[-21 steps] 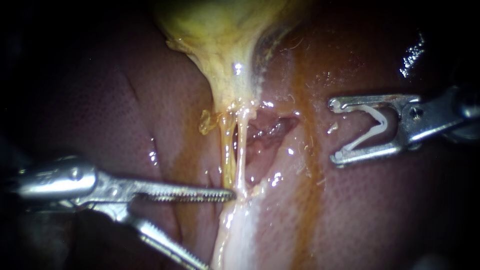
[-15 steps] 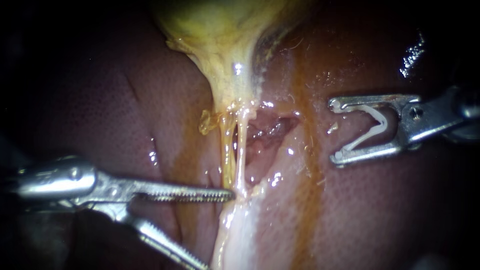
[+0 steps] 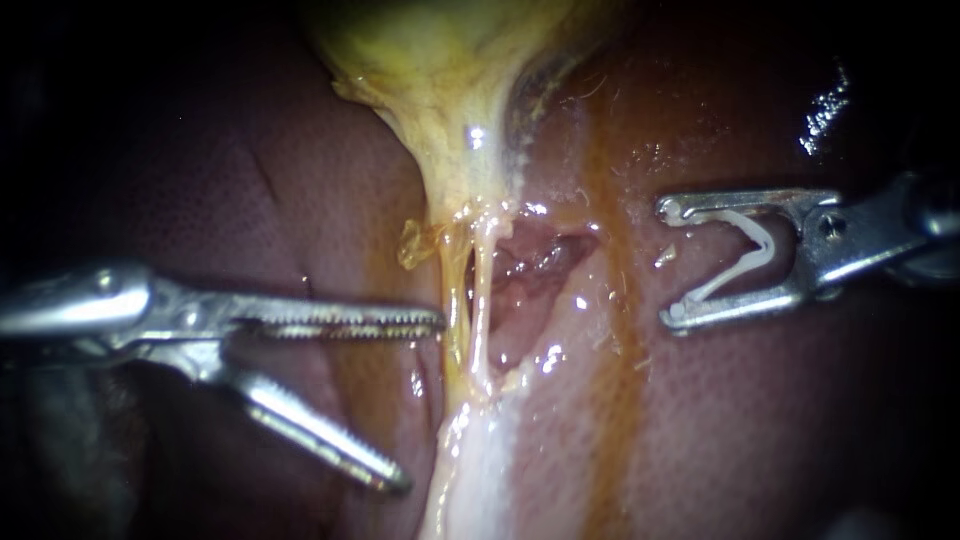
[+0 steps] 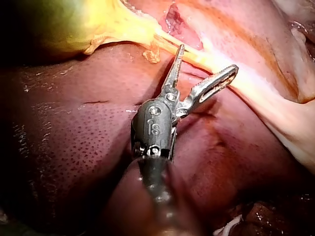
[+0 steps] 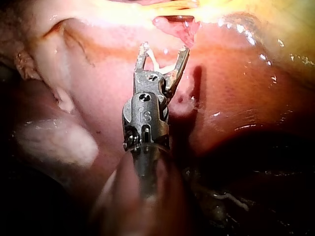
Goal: Grabbing gallbladder
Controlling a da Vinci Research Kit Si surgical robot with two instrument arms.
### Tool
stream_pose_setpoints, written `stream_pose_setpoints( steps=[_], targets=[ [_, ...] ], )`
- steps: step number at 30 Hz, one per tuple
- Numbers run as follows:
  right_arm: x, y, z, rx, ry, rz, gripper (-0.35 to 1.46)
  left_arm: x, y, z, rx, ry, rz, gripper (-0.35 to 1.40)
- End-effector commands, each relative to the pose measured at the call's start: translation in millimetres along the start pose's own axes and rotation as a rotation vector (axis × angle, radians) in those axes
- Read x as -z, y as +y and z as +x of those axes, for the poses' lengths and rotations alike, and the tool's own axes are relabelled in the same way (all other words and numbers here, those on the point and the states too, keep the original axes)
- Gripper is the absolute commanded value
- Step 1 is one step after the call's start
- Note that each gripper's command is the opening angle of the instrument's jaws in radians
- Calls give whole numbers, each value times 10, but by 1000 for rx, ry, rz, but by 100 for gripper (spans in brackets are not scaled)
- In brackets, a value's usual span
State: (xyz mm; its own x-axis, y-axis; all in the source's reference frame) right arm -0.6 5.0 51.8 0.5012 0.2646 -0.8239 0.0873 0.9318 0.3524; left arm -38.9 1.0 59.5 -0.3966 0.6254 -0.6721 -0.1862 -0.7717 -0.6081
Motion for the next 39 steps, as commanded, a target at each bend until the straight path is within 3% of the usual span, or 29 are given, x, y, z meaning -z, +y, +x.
stream_pose_setpoints(
  steps=[1,9,19,23,31,39],
  targets=[
    [0,0,0,0,0,0,50,2,-4,4,5,3,9,69],
    [0,0,0,0,0,0,50,19,-40,34,35,22,79,59],
    [0,0,0,0,0,0,50,12,-77,18,39,27,118,56],
    [0,0,0,0,0,0,50,8,-82,9,38,32,129,52],
    [0,0,0,0,0,0,50,-1,-87,-9,31,7,129,47],
    [-1,0,0,0,0,0,50,-2,-89,-12,29,0,128,24]
  ],
)
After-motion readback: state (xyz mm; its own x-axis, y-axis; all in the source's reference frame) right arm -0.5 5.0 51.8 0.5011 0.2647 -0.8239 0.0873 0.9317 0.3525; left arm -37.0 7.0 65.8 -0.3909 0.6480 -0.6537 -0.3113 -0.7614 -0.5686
